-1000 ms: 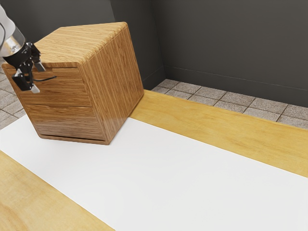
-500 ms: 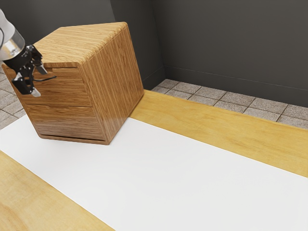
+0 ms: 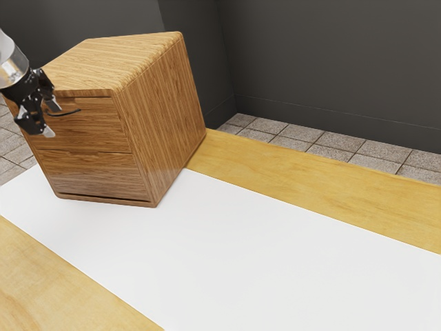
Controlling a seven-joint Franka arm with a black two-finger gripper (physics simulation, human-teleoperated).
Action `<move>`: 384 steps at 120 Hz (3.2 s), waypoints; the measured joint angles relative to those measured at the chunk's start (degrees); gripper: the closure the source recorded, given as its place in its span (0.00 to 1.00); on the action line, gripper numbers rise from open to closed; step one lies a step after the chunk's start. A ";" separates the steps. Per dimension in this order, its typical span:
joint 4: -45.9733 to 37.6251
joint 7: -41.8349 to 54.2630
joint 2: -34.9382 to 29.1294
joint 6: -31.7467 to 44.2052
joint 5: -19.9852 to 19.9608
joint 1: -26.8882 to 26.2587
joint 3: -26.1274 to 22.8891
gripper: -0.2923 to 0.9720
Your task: Pull the drawer handle with one arm to open the drawer
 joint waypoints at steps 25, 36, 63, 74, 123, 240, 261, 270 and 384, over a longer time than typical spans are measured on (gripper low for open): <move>-0.08 0.16 0.30 0.28 -0.16 -0.68 0.06 0.42; -0.37 0.16 0.18 0.37 -0.82 -0.59 0.14 0.52; -2.73 0.16 -2.01 0.46 -1.32 -0.40 0.26 0.66; -4.46 0.16 -3.32 0.48 -1.33 -0.75 0.65 0.69; -11.93 0.33 -9.09 -0.04 -2.85 -1.98 3.26 0.72; -26.92 0.52 -23.61 0.74 -2.32 -1.37 4.64 0.73; -29.40 0.57 -25.94 2.42 -2.22 -1.15 4.89 0.73; -30.39 0.59 -26.88 2.98 -2.09 -1.15 4.89 0.73; -31.00 1.54 -31.67 4.79 0.53 -1.85 4.79 0.64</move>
